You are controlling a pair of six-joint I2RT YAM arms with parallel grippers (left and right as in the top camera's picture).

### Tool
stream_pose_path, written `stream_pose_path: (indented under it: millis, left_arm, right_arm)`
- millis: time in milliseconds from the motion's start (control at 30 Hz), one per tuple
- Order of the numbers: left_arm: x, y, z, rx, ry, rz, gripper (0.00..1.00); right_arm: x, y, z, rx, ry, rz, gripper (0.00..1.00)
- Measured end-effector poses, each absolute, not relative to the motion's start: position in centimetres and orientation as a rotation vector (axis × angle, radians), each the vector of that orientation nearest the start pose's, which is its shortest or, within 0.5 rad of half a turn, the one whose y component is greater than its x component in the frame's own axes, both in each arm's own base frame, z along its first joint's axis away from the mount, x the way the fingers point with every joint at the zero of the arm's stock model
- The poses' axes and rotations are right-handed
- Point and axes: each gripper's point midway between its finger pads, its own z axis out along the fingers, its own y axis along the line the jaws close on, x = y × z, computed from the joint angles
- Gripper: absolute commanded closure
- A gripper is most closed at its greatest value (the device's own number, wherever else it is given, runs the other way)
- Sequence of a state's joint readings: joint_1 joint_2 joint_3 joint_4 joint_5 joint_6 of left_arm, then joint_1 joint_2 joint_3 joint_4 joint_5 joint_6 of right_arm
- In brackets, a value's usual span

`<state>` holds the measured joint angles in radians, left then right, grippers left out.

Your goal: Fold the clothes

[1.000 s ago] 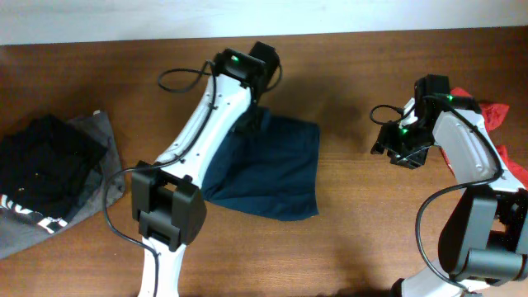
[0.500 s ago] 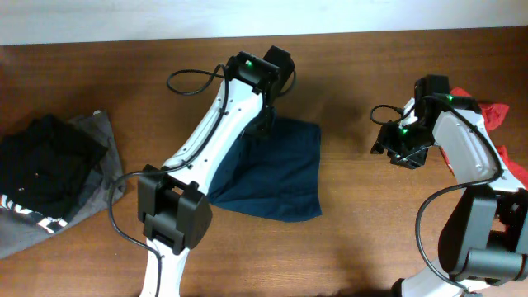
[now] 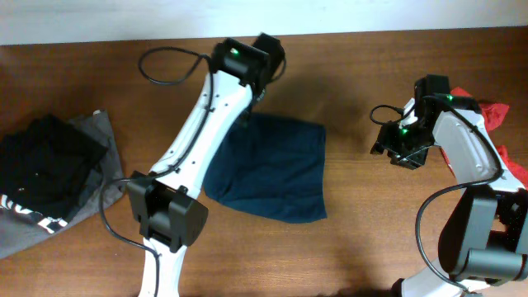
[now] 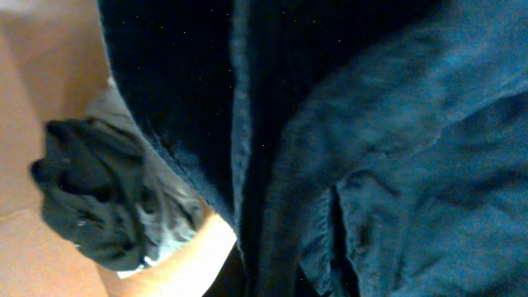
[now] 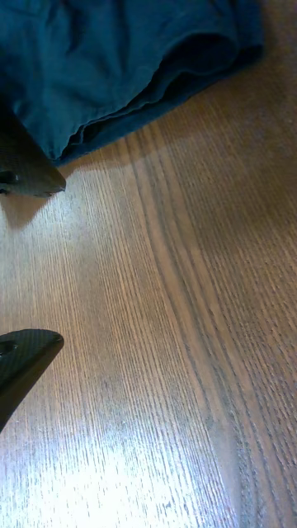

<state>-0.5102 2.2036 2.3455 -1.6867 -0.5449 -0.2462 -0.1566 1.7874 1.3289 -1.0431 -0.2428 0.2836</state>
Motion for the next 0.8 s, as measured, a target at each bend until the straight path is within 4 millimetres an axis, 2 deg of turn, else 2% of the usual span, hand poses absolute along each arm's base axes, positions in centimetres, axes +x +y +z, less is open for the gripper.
stream_pose_path:
  millis: [300,400,500,633,700,800]
  left_arm:
    - [41.4,-8.9,23.1,0.306,2.755,0.732,1.00]
    - [41.6,-8.5,24.1,0.305,2.740,0.671,1.00]
    - [41.5,-9.3,24.1,0.324,2.746,0.607,1.00]
    - [41.2,-11.5,23.2,0.336,2.764,0.551,1.00]
    - [41.0,-12.9,22.2,0.337,2.781,0.528,1.00]
    - [40.7,-15.4,19.5,0.335,2.835,0.500,1.00]
  right_arm:
    - [34.2,-1.2,7.6,0.651,2.996,0.380,0.43]
    - [34.2,-1.2,7.6,0.651,2.996,0.380,0.43]
    - [34.2,-1.2,7.6,0.651,2.996,0.380,0.43]
    - [34.2,-1.2,7.6,0.651,2.996,0.380,0.43]
    - [34.1,-1.2,7.6,0.653,2.999,0.380,0.43]
    - [34.0,-1.2,7.6,0.654,3.003,0.380,0.43]
